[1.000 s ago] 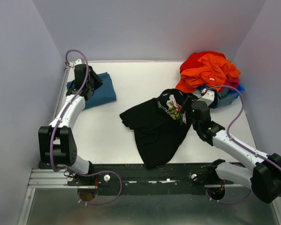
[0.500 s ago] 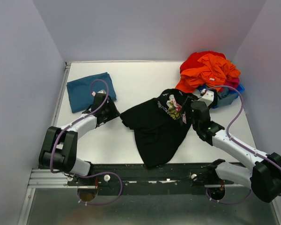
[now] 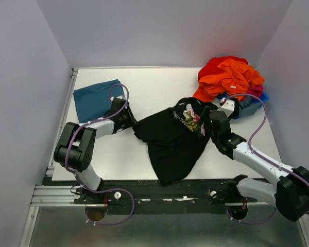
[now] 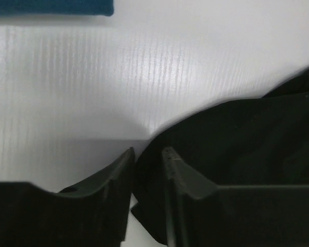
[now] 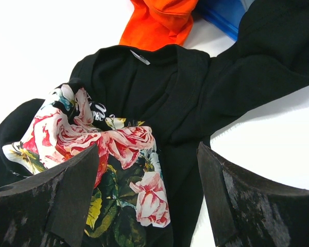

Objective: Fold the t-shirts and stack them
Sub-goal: Flatten out the tshirt

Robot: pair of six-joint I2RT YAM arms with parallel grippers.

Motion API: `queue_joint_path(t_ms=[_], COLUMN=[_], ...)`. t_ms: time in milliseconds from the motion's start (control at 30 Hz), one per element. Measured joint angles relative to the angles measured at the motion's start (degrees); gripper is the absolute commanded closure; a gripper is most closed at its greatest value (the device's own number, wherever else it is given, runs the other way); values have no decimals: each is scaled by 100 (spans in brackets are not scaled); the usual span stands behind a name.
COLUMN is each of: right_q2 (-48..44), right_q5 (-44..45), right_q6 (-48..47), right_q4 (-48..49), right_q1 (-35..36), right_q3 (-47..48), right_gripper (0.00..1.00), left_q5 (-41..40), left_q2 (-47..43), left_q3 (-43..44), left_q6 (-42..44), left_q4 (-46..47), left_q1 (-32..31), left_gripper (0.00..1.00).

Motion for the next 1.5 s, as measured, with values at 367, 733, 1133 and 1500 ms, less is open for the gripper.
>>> queue_joint_path(t_ms=[367, 733, 1133, 1500], right_q2=[22, 17, 22, 210], right_q5=[0, 4, 9, 7], right_q6=[2, 85, 256, 448], right_q4=[-13, -17, -138, -304], right_q1=[0, -17, -133, -201], right_q3=[0, 0, 0, 96], right_gripper=[16, 16, 16, 16], left_q5=[245, 511, 494, -227], left_q2=[356, -157, 302, -1862], left_q3=[291, 1882, 3567, 1043], left_q6=[-85, -79, -466, -549], left_q4=[63, -929, -1224, -1834], left_q1=[-105, 1606, 2483, 1344], left_gripper=[100, 100, 21, 20])
